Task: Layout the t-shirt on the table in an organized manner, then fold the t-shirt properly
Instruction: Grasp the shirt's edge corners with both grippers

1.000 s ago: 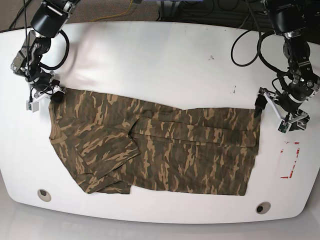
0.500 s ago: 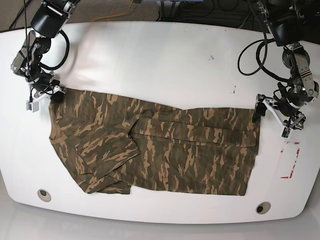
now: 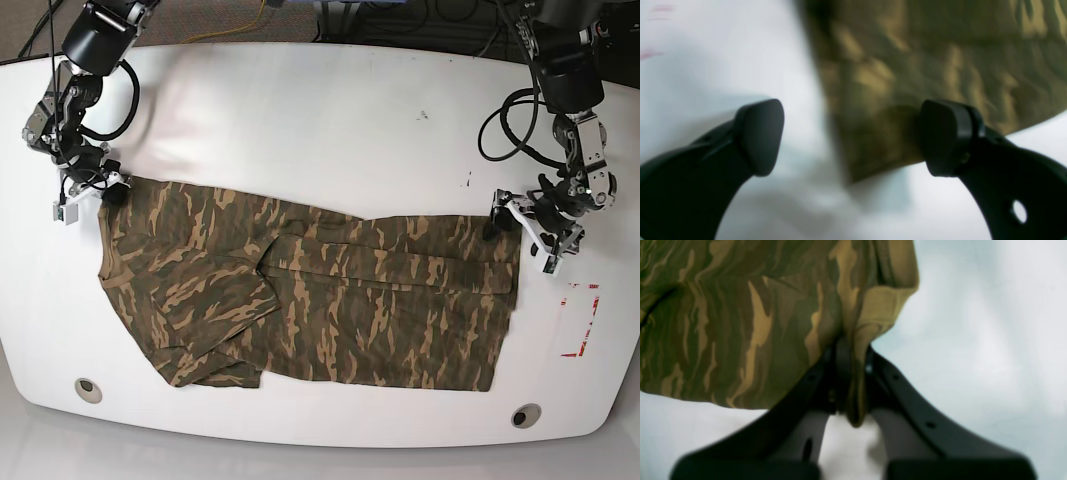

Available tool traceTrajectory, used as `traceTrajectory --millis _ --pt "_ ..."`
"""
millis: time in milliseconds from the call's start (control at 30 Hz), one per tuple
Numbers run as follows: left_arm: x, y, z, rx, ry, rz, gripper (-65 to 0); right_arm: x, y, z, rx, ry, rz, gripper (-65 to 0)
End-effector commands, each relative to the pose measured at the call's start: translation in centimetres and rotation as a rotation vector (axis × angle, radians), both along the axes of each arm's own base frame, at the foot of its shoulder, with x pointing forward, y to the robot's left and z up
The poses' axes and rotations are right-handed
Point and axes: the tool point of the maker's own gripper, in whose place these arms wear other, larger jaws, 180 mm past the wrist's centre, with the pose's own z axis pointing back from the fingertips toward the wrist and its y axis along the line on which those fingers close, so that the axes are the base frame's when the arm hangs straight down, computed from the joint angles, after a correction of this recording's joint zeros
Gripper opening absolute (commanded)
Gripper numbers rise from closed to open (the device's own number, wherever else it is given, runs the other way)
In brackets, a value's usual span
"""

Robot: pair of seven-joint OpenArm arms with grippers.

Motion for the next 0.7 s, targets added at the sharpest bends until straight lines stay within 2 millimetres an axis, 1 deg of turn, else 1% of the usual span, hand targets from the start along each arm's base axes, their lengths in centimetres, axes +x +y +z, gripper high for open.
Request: traceTrajectory --millis 0,100,300,367,433,467,533,567,600,667 --pt "1.2 0.0 1.2 -0.02 -0.053 -0.005 -7.4 -0.1 -0.3 0.1 -0.022 0.024 0.016 -65.0" --pt "0.8 -0.2 0.3 -0.03 -0.032 -0.006 -7.5 0.0 -0.3 0.2 -0.022 0.022 0.016 -65.0" --pt "0.7 -0.2 0.2 -0.031 -0.028 -0.005 -7.8 0.0 -0.4 0.2 -0.022 0.022 0.015 -65.0" --pt "0.6 -0.1 0.1 -0.029 -0.026 -0.004 -9.5 0.0 -0.4 0.2 -0.022 0.022 0.015 -65.0" --pt "0.0 0.0 -0.4 -0.027 -0.011 -0.004 -16.0 0.0 -0.4 0.2 -0.022 0.022 0.015 -65.0" --pt "-0.1 0.0 -0.5 -0.027 -0.009 -0.004 -17.6 0.0 -0.4 0.2 -0.022 0.022 0.015 -65.0" --pt "-0.3 0.2 -0.6 -0.022 -0.005 -0.004 -30.4 -0.1 -0.4 0.2 -0.022 0.021 0.014 -65.0" --pt "-0.4 0.4 -0.6 -0.018 -0.003 -0.003 -32.7 -0.1 -0.4 0.2 -0.022 0.021 0.014 -65.0" --pt "-0.6 0.8 -0.7 -0.01 0.003 0.0 -38.8 -0.1 -0.4 0.2 -0.022 0.021 0.014 -65.0" --pt "-0.6 1.1 -0.6 -0.004 0.003 0.001 -45.3 0.0 -0.5 0.2 -0.022 0.019 0.012 -65.0"
